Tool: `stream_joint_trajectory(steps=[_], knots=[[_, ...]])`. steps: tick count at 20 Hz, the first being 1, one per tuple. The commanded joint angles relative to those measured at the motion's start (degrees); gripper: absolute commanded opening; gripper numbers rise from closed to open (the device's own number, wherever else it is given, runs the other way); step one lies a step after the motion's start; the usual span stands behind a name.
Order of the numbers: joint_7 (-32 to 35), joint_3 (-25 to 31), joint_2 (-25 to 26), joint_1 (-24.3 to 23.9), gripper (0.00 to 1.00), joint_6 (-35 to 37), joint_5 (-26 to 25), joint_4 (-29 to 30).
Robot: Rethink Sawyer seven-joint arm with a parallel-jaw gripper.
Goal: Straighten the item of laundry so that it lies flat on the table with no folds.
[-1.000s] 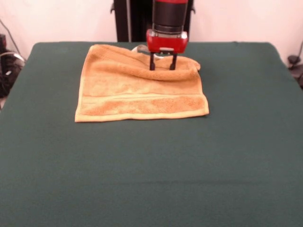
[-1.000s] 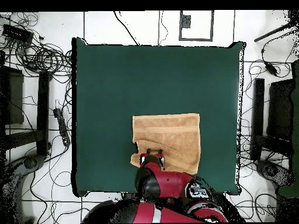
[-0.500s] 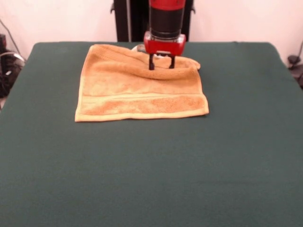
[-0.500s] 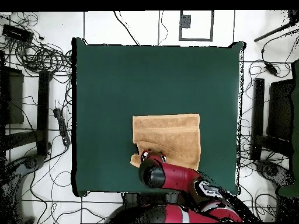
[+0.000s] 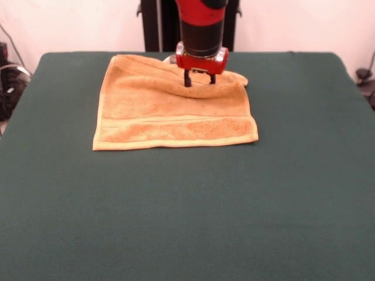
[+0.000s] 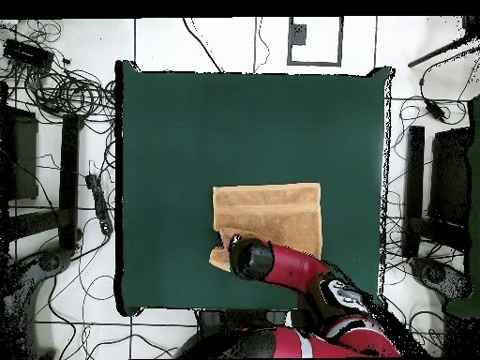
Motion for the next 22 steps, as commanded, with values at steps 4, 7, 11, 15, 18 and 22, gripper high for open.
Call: stream_joint_trajectory(steps=[4, 7, 11, 15, 18, 22], knots=[[5.10, 4.23, 15.17, -0.27, 1.00, 24.12, 3.92, 0.26], [4.64, 4.77, 16.35, -1.10, 1.00, 26.17, 4.47, -0.18], [4.06, 5.28, 17.63, -1.98, 1.00, 27.48, 4.80, 0.12], [4.62, 5.42, 18.78, -1.97, 1.00, 24.01, 4.70, 0.60], [5.05, 5.19, 19.54, -1.74, 1.00, 21.64, 4.41, 0.69], [7.20, 4.62, 18.38, -1.19, 1.00, 1.98, 0.08, 2.68]])
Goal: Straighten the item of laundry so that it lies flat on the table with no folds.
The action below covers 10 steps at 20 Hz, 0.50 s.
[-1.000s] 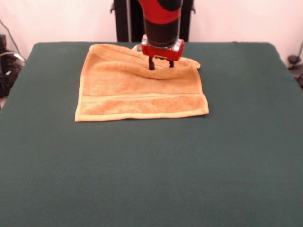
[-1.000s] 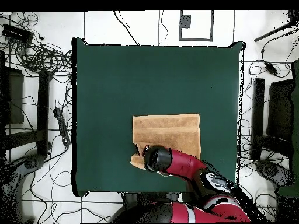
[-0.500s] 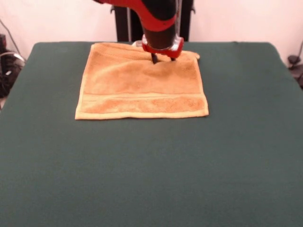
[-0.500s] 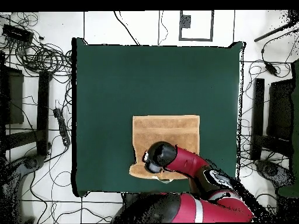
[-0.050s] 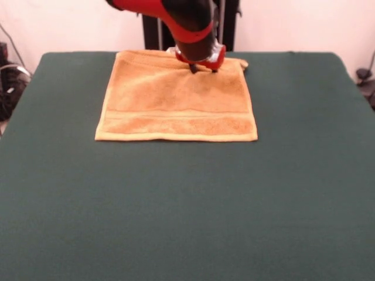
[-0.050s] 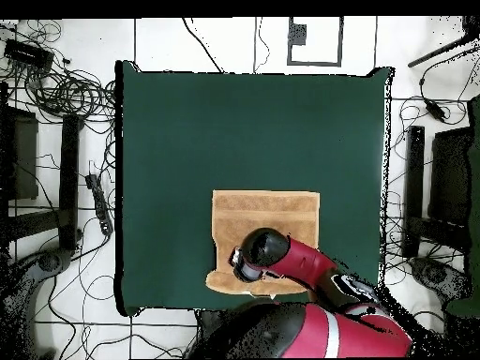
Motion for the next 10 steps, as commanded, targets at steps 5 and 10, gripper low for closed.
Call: stream_joint_trajectory(steps=[5, 10], knots=[[13.75, -2.36, 9.20, 9.20, 1.00, -45.42, -12.18, 6.25], [16.01, -5.78, 4.47, 12.38, 1.00, -49.21, -11.87, 9.67]])
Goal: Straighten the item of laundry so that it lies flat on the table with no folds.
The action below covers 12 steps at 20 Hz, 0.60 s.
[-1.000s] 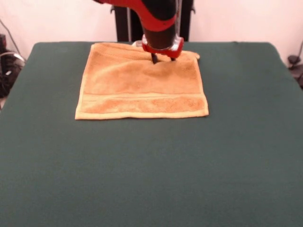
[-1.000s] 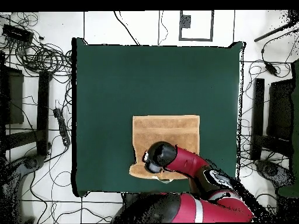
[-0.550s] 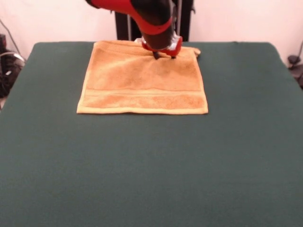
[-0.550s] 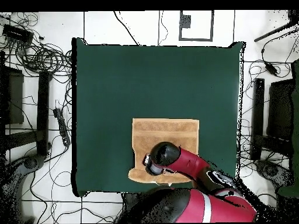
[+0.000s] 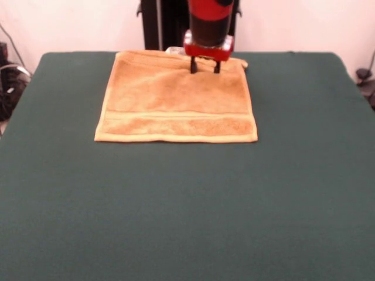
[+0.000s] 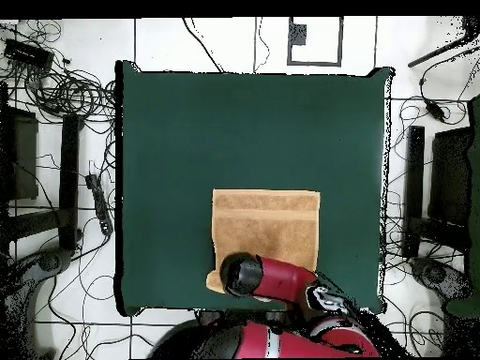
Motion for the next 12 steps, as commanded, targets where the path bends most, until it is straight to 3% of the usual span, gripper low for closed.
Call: stream_joint_trajectory(steps=[1, 6, 12], knots=[[15.78, -2.76, 7.67, 5.37, 1.00, -28.78, -3.55, 3.28], [15.91, -4.70, -2.01, 7.05, 1.00, -32.65, -4.63, 11.94], [13.44, -3.18, -5.56, 5.21, 1.00, -30.19, -3.36, 13.52]])
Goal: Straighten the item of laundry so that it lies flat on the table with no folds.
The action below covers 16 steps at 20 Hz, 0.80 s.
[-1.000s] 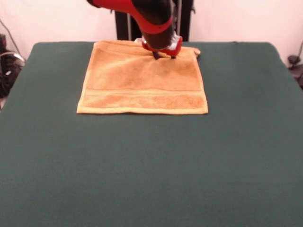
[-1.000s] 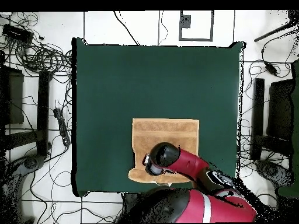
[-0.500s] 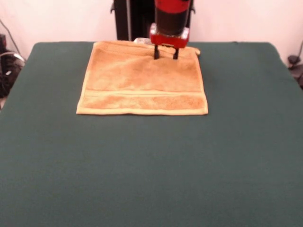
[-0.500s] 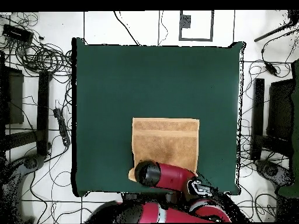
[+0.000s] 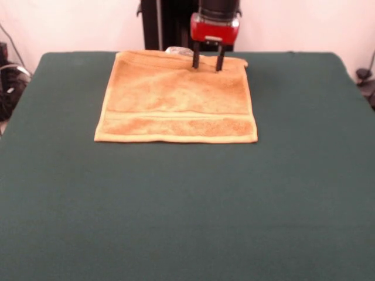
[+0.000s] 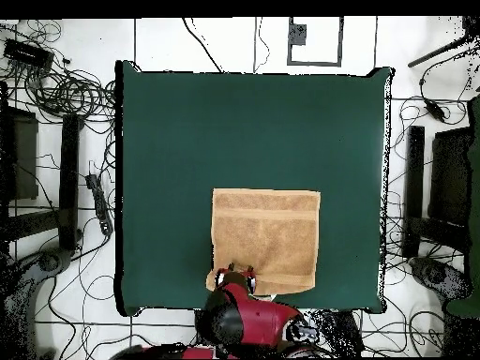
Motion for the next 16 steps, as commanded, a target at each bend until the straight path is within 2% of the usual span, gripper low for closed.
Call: stream_joint_trajectory(steps=[1, 5, 10, 16], knots=[[12.67, 1.99, -3.09, -0.39, 1.00, -1.49, 1.04, 2.96], [10.00, 3.65, -4.56, -2.69, 1.00, -0.15, -0.64, 0.51], [7.76, 5.53, -2.61, -5.21, 1.00, 3.85, -0.08, -4.68], [8.19, 6.62, 1.56, -5.74, 1.00, 5.81, 1.83, -6.12]])
